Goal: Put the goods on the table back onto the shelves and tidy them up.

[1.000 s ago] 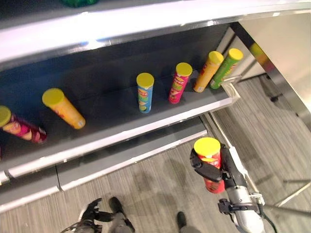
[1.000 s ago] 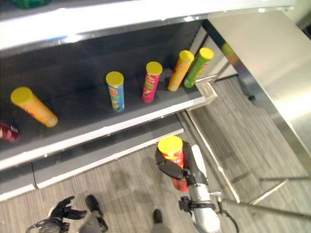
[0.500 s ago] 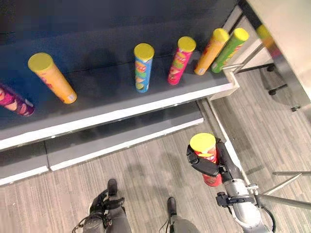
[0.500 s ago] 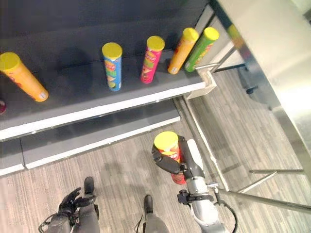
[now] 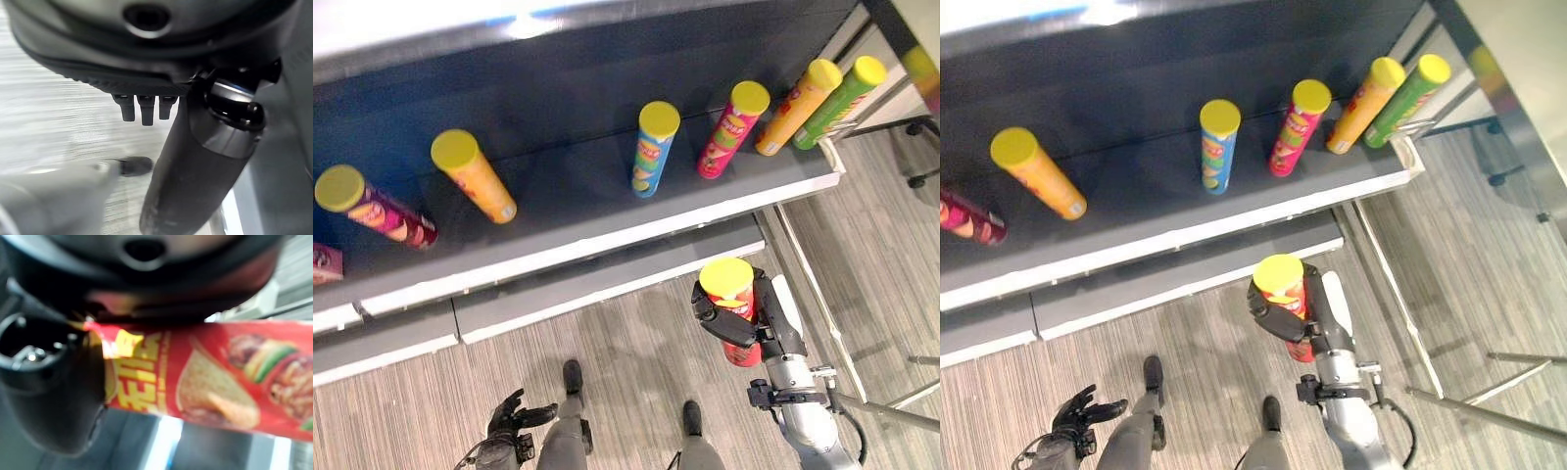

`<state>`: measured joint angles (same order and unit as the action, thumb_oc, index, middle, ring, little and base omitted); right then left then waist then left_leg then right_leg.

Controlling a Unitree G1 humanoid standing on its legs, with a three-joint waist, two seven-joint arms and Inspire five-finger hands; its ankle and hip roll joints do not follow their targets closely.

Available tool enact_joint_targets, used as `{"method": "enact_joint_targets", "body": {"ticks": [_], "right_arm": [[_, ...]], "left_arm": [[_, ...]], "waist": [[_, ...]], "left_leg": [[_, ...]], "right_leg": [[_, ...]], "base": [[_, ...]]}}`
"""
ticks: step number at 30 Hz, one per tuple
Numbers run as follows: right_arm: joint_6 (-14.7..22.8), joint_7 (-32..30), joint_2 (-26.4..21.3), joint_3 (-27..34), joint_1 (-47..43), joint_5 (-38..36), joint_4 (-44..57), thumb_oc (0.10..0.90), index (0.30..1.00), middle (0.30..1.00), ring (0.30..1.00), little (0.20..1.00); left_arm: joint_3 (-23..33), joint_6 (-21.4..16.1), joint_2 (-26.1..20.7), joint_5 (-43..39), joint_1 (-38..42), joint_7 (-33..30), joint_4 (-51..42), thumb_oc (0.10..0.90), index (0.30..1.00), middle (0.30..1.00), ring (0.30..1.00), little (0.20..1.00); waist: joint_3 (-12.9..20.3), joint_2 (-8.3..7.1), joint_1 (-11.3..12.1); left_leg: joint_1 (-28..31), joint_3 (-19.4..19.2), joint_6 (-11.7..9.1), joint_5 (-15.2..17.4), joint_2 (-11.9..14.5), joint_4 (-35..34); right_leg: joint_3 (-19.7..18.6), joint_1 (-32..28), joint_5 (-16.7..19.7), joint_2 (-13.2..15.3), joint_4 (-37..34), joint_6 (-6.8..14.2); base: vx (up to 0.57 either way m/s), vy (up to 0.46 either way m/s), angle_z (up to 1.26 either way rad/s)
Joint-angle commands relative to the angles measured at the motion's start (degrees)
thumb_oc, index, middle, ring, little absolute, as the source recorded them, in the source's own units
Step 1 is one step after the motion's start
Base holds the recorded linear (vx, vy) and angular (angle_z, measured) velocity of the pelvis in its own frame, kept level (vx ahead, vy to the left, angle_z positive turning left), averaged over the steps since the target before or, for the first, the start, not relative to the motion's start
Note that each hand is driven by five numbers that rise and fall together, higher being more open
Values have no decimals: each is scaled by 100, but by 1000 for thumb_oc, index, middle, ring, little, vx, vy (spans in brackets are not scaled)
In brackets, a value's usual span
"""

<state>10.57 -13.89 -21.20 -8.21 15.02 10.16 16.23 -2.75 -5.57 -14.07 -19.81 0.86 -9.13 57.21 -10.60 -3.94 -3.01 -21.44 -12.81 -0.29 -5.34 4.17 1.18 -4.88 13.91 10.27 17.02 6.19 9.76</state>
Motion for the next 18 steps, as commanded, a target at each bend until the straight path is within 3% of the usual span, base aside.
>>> {"method": "enact_joint_targets", "body": {"ticks": [1,2,4,5,8,18], "right_arm": [[398,-140,-202,364,-82,-13,561,400,300,300,300,300],[452,-120,-203,453,197,-60,615,400,300,300,300,300],[473,-87,-197,501,298,-125,616,400,300,300,300,300],[472,-75,-173,476,340,-179,603,400,300,300,300,300],[455,-155,-180,558,467,-239,528,400,300,300,300,300],[427,-100,-404,719,781,-102,601,400,300,300,300,300]], "left_arm": [[89,-120,-189,238,-178,-28,-89,800,900,900,900,900],[51,-130,-129,270,-221,30,-36,800,900,900,900,900],[-8,-131,-98,328,-215,92,-51,800,900,900,900,900],[-1,-115,-95,352,-294,147,-55,800,900,900,900,900],[2,-57,-25,405,-270,118,36,800,900,900,900,900],[59,28,76,647,-372,197,251,800,900,900,900,900]], "waist": [[230,380,-33],[302,470,-126],[280,563,-216],[296,530,-185],[347,419,-217],[474,411,-166]], "left_leg": [[704,-154,-99,847,74,-232],[970,-191,-73,832,7,-433],[1000,-282,-34,694,14,-399],[1036,-270,-16,753,-68,-355],[1123,-334,-20,770,-111,-360],[1367,-303,-133,650,-43,-475]], "right_leg": [[78,-285,632,-201,175,213],[-73,-270,-119,-641,191,126],[-171,70,-1019,-1250,237,-38],[-96,-16,-1180,-1327,108,-47],[-86,-59,-1122,-1510,-96,-83],[90,-410,-1183,-1596,-530,-237]], "base": [[219,300,-63],[140,301,-66],[94,247,-42],[88,107,-12],[53,-42,9],[28,-55,11]]}}
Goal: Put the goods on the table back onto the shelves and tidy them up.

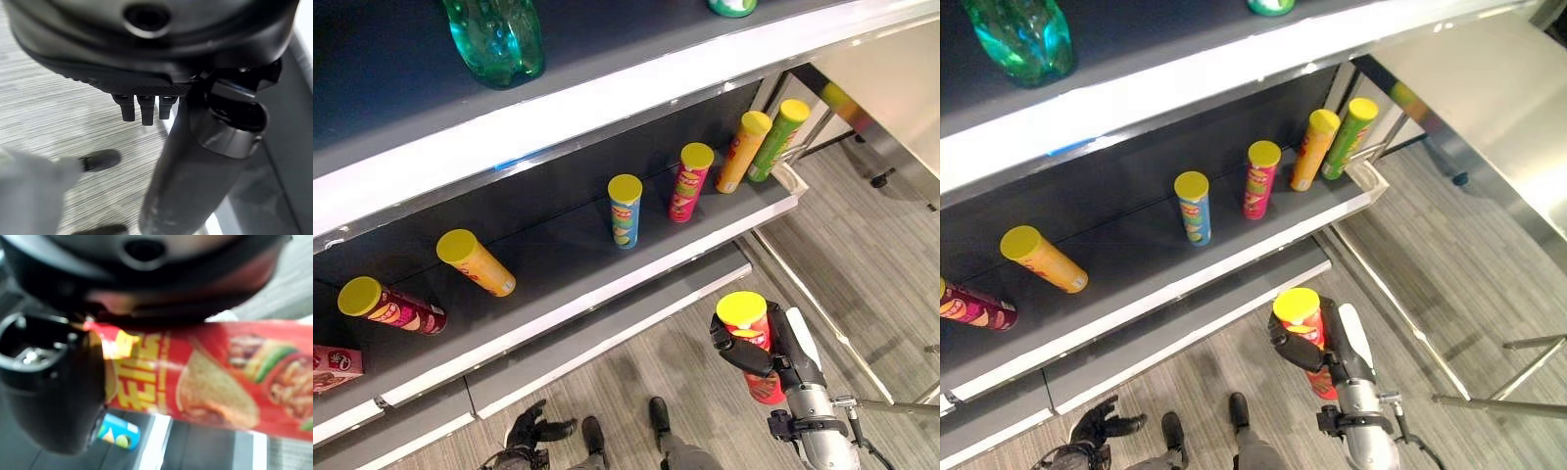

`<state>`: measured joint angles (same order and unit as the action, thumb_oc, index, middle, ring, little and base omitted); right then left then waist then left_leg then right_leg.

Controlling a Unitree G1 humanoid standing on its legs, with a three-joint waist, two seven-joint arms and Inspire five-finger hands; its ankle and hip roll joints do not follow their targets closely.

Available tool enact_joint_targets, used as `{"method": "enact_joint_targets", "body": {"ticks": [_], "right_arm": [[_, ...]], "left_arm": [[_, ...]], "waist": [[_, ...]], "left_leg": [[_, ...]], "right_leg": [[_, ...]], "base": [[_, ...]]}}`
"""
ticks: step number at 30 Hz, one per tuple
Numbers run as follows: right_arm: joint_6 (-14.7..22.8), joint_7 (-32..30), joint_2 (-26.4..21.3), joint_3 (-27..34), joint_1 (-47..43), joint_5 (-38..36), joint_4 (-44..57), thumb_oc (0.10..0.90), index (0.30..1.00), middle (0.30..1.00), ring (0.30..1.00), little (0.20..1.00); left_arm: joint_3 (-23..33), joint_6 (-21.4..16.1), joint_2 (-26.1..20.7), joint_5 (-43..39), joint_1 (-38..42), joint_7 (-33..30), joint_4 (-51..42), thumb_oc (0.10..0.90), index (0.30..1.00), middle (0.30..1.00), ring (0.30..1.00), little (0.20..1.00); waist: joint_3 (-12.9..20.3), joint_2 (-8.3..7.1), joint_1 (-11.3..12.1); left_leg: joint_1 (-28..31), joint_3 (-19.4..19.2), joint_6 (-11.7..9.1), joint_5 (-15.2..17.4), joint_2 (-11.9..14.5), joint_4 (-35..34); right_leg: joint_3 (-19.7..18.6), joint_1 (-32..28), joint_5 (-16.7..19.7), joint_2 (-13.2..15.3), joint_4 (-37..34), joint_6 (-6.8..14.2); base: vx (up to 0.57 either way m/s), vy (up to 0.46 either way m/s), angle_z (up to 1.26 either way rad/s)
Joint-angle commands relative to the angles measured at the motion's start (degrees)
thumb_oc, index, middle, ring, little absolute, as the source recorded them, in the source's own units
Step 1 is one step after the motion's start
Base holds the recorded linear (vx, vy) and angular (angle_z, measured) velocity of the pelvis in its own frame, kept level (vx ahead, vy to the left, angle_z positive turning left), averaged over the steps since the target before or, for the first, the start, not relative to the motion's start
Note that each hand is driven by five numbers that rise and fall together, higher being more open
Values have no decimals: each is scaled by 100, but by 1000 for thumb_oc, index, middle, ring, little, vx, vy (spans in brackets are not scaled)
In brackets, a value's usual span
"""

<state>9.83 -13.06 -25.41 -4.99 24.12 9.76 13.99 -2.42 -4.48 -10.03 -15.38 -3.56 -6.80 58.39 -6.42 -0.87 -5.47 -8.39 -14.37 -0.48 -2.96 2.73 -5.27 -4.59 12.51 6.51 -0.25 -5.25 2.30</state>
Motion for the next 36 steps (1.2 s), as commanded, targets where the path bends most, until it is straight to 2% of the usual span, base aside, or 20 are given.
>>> {"method": "enact_joint_targets", "body": {"ticks": [1,8,12,14,17,18,19,22,25,29,36], "right_arm": [[502,-137,18,338,-108,-132,782,400,300,300,300,300],[592,27,-14,-68,-296,-263,611,400,300,300,300,300],[634,25,-26,-248,-537,-303,548,400,300,300,300,300],[638,-28,-131,-406,-882,-352,472,400,300,300,300,300],[620,-119,-212,-496,-1078,-212,446,400,300,300,300,300],[630,-131,-251,-512,-1144,-181,455,400,300,300,300,300],[621,-141,-222,-573,-1176,-134,473,400,300,300,300,300],[596,-214,-229,-576,-1089,17,475,400,300,300,300,300],[610,-243,-148,-557,-1011,79,482,400,300,300,300,300],[611,-410,-4,-519,-933,119,473,400,300,300,300,300],[557,-597,273,-554,-759,54,230,400,300,300,300,300]], "left_arm": [[10,-84,-307,193,51,-40,96,800,900,900,900,900],[129,-106,-180,-82,-46,-77,197,800,900,900,900,900],[100,-137,-93,-278,-8,-122,215,800,900,900,900,900],[84,-182,-26,-552,51,-150,193,800,900,900,900,900],[133,-158,87,-674,38,-182,321,800,900,900,900,900],[138,-127,129,-622,36,-204,442,800,900,900,900,900],[95,-86,133,-452,54,-257,553,800,900,900,900,900],[-54,-49,106,-26,115,-267,690,800,900,900,900,900],[-213,-61,-12,285,105,-233,562,800,900,900,900,900],[-151,-54,-148,392,75,-252,494,800,900,900,900,900],[-91,-87,-158,346,-30,-267,408,800,900,900,900,900]], "waist": [[68,93,97],[103,85,228],[25,96,280],[-71,103,348],[-11,126,333],[16,139,314],[99,250,261],[198,483,164],[256,604,130],[232,598,139],[188,472,252]], "left_leg": [[72,-110,-125,385,127,177],[130,81,-163,330,138,225],[-211,225,-181,351,64,612],[-671,366,-245,515,18,1244],[-552,175,-293,711,337,1455],[-421,142,-371,677,566,1436],[-126,113,-454,547,778,1184],[107,87,-620,223,804,404],[282,-113,-638,231,657,43],[261,-248,-617,303,549,27],[200,-380,-586,298,505,27]], "right_leg": [[63,-315,-830,116,592,478],[180,-452,-945,65,614,392],[266,-370,-959,83,695,342],[374,-235,-904,211,787,306],[525,-207,-831,507,823,357],[600,-204,-816,657,835,383],[731,-218,-869,736,834,399],[779,-307,-814,827,685,454],[746,-208,-558,852,422,545],[683,-92,-243,874,113,666],[675,110,-63,881,25,780]], "base": [[-30,-75,4],[-11,-54,11],[-91,-40,31],[-178,53,55],[-45,164,61],[77,225,61],[116,237,49],[108,252,51],[50,201,-5],[-50,92,-23],[-38,35,-22]]}}
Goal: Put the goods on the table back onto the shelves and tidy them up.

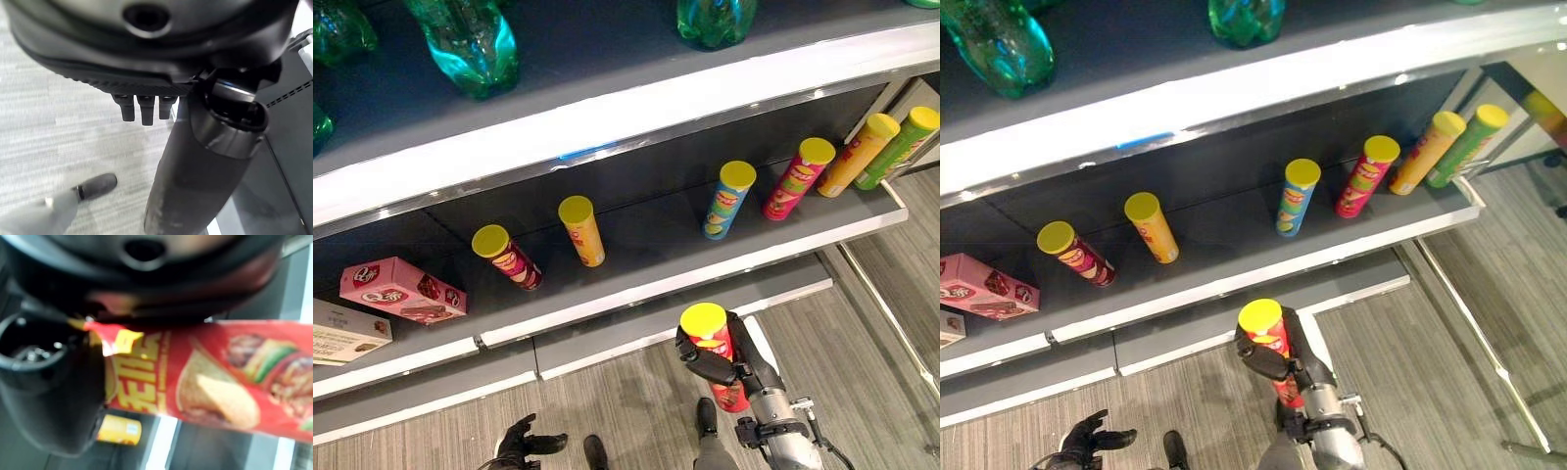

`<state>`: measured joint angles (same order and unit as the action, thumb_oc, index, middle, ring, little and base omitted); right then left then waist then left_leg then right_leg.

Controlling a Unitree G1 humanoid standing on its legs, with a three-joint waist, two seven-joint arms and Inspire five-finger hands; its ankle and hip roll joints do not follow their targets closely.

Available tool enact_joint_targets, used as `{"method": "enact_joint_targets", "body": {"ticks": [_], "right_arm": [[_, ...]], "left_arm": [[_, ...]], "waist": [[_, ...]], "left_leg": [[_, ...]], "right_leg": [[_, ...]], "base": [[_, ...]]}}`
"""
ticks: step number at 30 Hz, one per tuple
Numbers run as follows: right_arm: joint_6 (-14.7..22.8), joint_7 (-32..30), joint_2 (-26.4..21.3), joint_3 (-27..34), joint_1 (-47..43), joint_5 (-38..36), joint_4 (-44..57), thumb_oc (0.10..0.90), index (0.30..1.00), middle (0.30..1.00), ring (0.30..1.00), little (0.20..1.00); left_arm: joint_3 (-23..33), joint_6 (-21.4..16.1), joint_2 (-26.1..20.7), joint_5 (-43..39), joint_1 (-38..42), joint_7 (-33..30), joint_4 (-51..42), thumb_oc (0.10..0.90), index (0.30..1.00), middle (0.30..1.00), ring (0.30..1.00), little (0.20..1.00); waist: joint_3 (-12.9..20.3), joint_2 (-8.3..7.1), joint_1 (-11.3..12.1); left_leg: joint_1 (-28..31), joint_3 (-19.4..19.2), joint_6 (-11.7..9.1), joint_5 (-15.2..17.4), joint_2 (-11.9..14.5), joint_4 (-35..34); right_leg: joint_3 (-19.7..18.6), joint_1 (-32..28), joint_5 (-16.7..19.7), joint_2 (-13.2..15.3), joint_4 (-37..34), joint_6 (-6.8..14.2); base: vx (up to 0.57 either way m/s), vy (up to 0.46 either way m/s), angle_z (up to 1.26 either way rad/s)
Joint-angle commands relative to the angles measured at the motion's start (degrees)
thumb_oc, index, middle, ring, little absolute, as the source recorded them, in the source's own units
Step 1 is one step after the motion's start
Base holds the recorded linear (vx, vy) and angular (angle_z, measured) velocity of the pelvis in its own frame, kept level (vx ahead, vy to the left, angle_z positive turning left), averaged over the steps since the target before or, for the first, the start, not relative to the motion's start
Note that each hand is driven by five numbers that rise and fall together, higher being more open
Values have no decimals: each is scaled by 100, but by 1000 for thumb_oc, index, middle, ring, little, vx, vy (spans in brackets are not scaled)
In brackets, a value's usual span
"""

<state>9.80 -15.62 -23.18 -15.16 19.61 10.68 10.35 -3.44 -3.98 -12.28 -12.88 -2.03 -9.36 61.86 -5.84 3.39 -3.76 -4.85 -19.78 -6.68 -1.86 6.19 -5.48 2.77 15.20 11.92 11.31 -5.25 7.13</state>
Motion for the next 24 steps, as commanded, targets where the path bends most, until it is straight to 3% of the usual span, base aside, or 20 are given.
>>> {"method": "enact_joint_targets", "body": {"ticks": [1,18,24], "right_arm": [[551,-362,69,467,-304,-47,557,400,300,300,300,300],[213,-886,320,183,-1673,79,-803,400,300,300,300,300],[181,-1382,533,205,-2729,-114,-1511,400,300,300,300,300]], "left_arm": [[15,-137,67,86,-197,-17,52,800,900,900,900,900],[-25,-95,158,-321,-287,-101,183,800,900,900,900,900],[-215,-69,138,-350,-189,-153,244,800,900,900,900,900]], "waist": [[125,37,93],[263,-119,549],[256,-162,736]], "left_leg": [[-154,159,32,182,159,48],[-162,488,53,172,95,48],[-165,567,143,241,-14,48]], "right_leg": [[-40,-157,-597,-268,25,300],[357,-388,-636,-117,25,352],[388,-423,-565,-39,25,403]], "base": [[-18,27,-8],[29,4,11],[63,33,6]]}}
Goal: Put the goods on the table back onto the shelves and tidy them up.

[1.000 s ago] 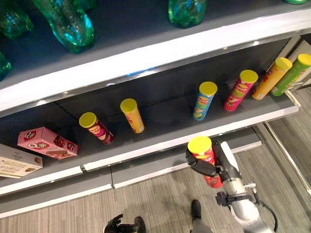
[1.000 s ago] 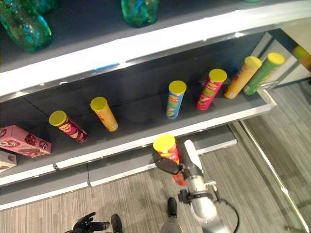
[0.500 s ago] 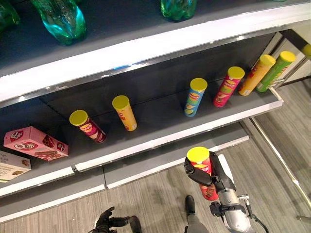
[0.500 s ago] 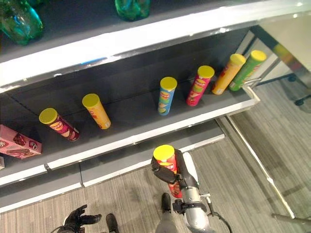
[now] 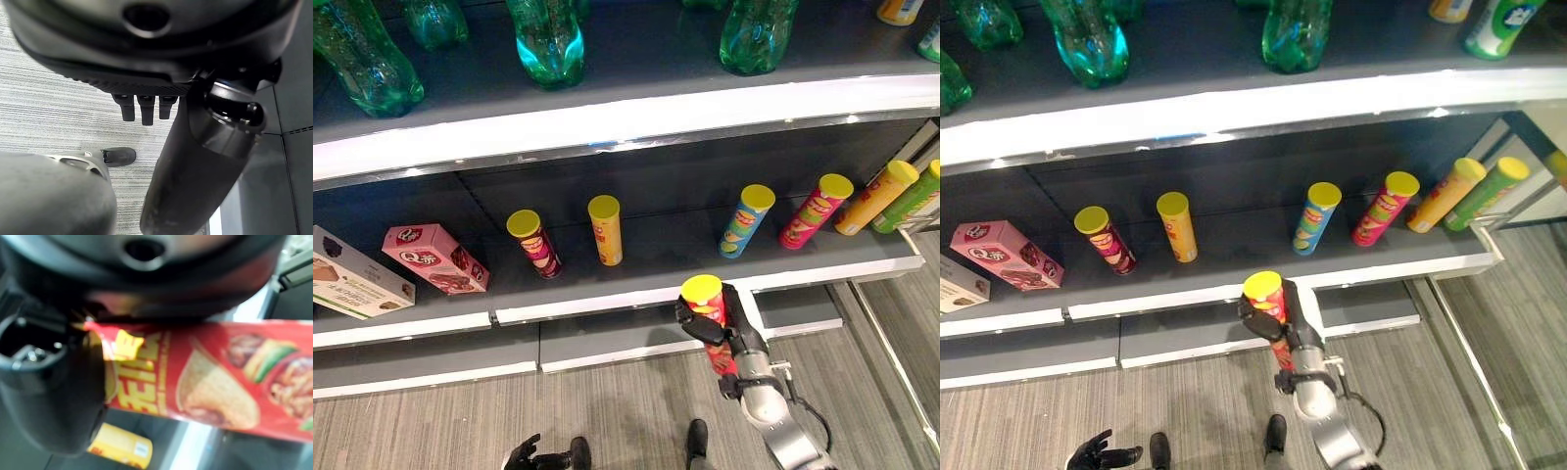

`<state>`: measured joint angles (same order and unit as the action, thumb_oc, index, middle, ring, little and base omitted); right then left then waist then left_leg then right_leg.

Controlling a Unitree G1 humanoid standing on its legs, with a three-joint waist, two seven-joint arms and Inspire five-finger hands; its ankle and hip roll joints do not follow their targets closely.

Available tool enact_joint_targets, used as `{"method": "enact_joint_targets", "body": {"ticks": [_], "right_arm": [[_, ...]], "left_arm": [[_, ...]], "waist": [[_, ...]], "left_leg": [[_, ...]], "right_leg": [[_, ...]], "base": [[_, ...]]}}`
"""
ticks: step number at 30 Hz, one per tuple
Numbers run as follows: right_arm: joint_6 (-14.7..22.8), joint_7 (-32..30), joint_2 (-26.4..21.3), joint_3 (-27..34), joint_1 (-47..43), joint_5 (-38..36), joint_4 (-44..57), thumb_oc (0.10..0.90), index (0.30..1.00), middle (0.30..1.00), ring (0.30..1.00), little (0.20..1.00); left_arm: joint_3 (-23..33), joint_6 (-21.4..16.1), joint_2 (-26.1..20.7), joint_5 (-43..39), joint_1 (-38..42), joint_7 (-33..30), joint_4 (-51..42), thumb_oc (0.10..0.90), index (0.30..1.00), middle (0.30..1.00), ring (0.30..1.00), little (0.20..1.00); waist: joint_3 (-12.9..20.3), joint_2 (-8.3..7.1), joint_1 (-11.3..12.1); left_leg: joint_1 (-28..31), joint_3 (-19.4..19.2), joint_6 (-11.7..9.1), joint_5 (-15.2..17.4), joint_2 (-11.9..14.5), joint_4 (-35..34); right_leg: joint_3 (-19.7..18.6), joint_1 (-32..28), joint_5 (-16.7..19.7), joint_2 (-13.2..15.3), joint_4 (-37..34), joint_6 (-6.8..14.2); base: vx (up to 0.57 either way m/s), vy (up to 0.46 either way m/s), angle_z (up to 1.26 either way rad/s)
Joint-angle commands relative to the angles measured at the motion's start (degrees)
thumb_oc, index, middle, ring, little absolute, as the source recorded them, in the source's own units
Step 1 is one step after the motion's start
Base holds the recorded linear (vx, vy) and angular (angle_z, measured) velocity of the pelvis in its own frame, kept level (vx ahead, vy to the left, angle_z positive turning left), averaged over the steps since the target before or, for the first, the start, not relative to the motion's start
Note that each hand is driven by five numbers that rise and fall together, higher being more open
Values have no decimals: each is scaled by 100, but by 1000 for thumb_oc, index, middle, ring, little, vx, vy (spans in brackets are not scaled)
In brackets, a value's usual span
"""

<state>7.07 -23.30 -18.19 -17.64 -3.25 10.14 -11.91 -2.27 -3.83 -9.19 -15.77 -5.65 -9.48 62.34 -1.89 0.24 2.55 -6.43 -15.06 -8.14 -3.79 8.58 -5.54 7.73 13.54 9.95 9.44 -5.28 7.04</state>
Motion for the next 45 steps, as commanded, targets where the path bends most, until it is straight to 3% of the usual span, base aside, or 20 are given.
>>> {"method": "enact_joint_targets", "body": {"ticks": [1,7,15,22,27,29,30,35,36,38,45], "right_arm": [[509,-768,98,478,-633,-99,645,400,300,300,300,300],[810,-1980,399,793,-1779,200,460,400,300,300,300,300],[985,-2779,538,940,-2170,862,963,400,300,300,300,300],[1175,-2862,890,559,-2401,1013,1511,400,300,300,300,300],[1252,-2865,975,382,-2507,998,1549,400,300,300,300,300],[1261,-2887,984,326,-2582,1022,1543,400,300,300,300,300],[1259,-2904,990,310,-2617,1042,1532,400,300,300,300,300],[1285,-3055,997,314,-2893,1167,1481,400,300,300,300,300],[1201,-3145,956,327,-3057,1314,1524,400,300,300,300,300],[1100,-3278,937,479,-3315,1474,1424,400,300,300,300,300],[960,-3371,839,676,-3509,1679,1421,400,300,300,300,300]], "left_arm": [[-394,-103,-177,-86,218,-166,182,800,900,900,900,900],[-750,-217,-208,-211,513,-304,108,800,900,900,900,900],[-898,-337,-226,-179,636,-445,125,800,900,900,900,900],[-936,-512,-209,-270,712,-623,-14,800,900,900,900,900],[-919,-586,-221,-324,701,-700,-117,800,900,900,900,900],[-927,-614,-239,-334,724,-724,-151,800,900,900,900,900],[-930,-631,-250,-334,732,-740,-161,800,900,900,900,900],[-944,-716,-285,-336,797,-847,-212,800,900,900,900,900],[-1119,-790,-281,-319,745,-893,-736,800,900,900,900,900],[-1200,-846,-332,-315,665,-888,-948,800,900,900,900,900],[-1263,-860,-373,-238,620,-817,-1092,800,900,900,900,900]], "waist": [[-144,150,130],[-299,203,253],[-410,345,364],[-576,594,460],[-701,649,502],[-773,651,508],[-766,693,546],[-879,698,580],[-935,740,609],[-942,778,695],[-949,830,768]], "left_leg": [[-33,95,305,435,-266,54],[-300,104,365,394,-316,54],[-664,131,378,324,-396,54],[-1103,129,443,302,-634,54],[-1252,92,532,373,-802,159],[-1396,78,552,466,-850,376],[-1387,136,526,664,-820,437],[-1732,144,538,842,-867,861],[-1862,142,552,899,-884,989],[-2023,154,573,984,-919,1144],[-2265,173,609,1141,-988,1413]], "right_leg": [[-113,-230,-352,157,28,417],[-159,69,-227,222,28,422],[-134,419,-27,329,28,467],[-52,813,366,580,28,623],[-74,929,573,681,28,697],[-81,972,668,719,28,712],[-89,923,591,680,28,746],[-71,1028,721,724,28,748],[-61,1062,755,751,28,752],[-35,1120,832,781,28,767],[8,1198,979,856,28,791]], "base": [[38,37,1],[0,0,0],[0,22,-1],[-17,81,6],[6,75,3],[48,48,-1],[90,40,-3],[23,9,1],[0,0,0],[41,18,4],[27,6,6]]}}
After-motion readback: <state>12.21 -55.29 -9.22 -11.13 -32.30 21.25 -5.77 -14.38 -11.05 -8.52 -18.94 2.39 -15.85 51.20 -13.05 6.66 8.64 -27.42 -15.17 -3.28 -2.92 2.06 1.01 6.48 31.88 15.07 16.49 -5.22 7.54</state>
